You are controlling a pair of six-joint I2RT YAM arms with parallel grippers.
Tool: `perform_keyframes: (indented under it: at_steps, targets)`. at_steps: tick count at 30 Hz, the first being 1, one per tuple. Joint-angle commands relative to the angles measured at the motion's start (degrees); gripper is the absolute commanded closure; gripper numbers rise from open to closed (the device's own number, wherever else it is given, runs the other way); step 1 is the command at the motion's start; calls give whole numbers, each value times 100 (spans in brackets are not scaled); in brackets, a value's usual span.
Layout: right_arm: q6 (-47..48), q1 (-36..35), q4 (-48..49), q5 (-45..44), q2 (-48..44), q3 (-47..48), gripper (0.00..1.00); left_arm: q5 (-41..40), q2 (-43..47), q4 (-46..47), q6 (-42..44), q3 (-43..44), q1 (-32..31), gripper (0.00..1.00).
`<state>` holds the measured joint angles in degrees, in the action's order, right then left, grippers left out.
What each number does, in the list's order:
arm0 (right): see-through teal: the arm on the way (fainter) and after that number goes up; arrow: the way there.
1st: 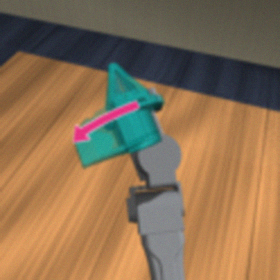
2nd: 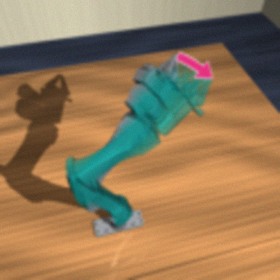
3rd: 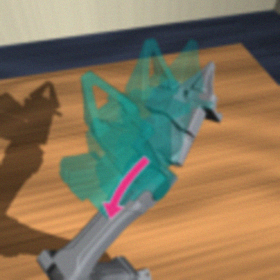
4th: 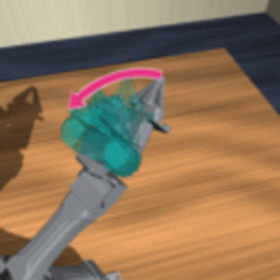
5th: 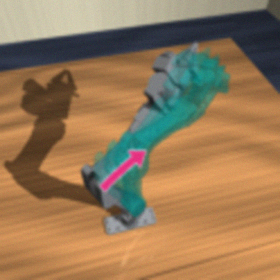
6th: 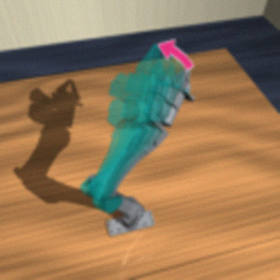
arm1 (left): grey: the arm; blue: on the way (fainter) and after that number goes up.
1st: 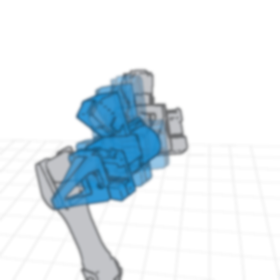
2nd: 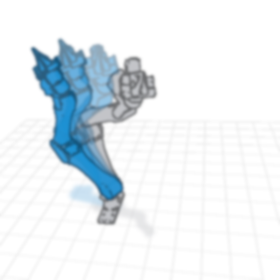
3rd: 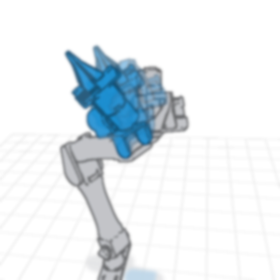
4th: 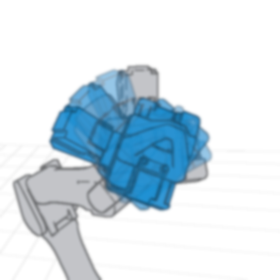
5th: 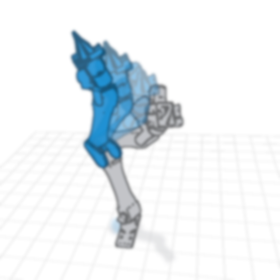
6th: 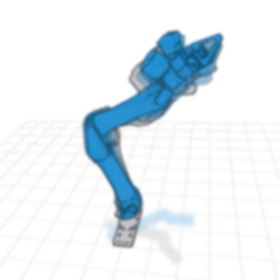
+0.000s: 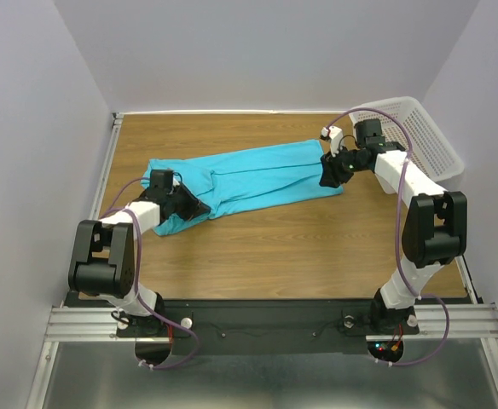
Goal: Fold and stack the t-shirts
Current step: Fold the tshirt
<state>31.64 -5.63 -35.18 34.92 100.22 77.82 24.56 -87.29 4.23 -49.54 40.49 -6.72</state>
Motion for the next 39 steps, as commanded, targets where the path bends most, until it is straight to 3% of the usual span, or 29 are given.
perform_keyframes:
  at_steps: [1, 39]
  targets:
    - [-9, 35, 46, 50, -267, -65, 52, -100, 195, -80, 243, 486, 30, 100]
    - [27, 44, 81, -11, -179, -180, 52, -12, -1704, -977, 1324, 2885, 628, 100]
